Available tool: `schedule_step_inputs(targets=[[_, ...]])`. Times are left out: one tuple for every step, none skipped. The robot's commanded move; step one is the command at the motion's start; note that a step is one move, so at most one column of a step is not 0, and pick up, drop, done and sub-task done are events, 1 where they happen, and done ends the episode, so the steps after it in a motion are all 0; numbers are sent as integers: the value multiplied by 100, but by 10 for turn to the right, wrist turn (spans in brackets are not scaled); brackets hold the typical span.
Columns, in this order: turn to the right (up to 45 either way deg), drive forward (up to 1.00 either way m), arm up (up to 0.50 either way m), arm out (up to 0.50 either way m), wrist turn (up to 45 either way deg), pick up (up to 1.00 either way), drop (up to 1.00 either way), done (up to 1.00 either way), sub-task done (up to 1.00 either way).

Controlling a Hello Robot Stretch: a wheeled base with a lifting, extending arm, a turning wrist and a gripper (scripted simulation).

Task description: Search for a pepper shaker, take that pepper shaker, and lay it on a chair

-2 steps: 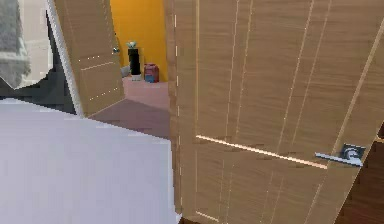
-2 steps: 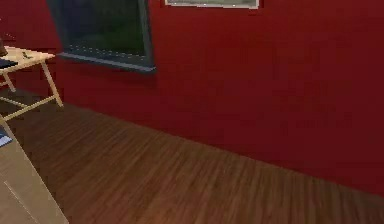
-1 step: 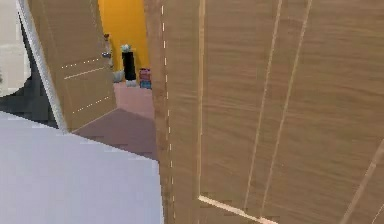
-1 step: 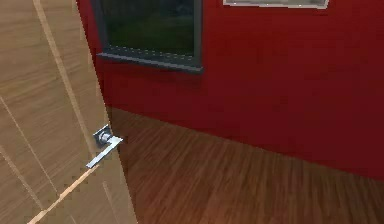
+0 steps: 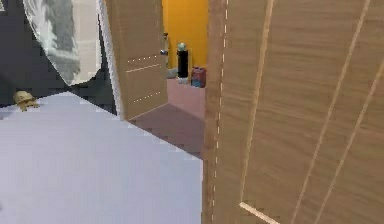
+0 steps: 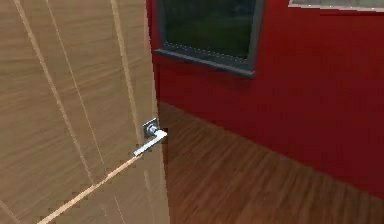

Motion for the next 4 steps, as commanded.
schedule_step_inputs(targets=[[0,20,0,0,0,0,0,0,0],[-450,0,0,0,0,0,0,0,0],[-60,0,0,0,0,0,0,0,0],[0,100,0,0,0,0,0,0,0]])
